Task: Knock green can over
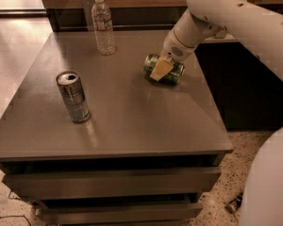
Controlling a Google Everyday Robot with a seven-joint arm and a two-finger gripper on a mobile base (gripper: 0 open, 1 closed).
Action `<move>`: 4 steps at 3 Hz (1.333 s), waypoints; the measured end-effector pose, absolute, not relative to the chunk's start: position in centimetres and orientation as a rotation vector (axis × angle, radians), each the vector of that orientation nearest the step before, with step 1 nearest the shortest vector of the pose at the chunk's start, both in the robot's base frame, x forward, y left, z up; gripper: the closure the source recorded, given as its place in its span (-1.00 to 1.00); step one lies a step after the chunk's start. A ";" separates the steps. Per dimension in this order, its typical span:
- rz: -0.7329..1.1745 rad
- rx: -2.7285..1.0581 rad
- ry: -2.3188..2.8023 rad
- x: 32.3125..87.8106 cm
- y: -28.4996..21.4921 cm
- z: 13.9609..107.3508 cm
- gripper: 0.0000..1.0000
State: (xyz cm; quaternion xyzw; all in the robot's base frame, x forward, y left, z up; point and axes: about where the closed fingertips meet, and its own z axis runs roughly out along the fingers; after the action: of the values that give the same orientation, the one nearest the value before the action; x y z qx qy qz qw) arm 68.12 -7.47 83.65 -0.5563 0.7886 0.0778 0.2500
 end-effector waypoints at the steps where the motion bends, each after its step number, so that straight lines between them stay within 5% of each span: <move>1: 0.235 -1.579 2.156 68.3 -6.4 82.4 0.98; 4: 0.239 -1.583 2.157 68.3 -6.2 82.3 -0.40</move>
Offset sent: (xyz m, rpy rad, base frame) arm 0.0018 0.0112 -0.0152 -0.0206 0.0380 0.0403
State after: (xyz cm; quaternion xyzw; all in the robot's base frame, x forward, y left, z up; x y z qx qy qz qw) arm 68.28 -6.18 82.32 -0.5742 0.7823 0.0865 0.2256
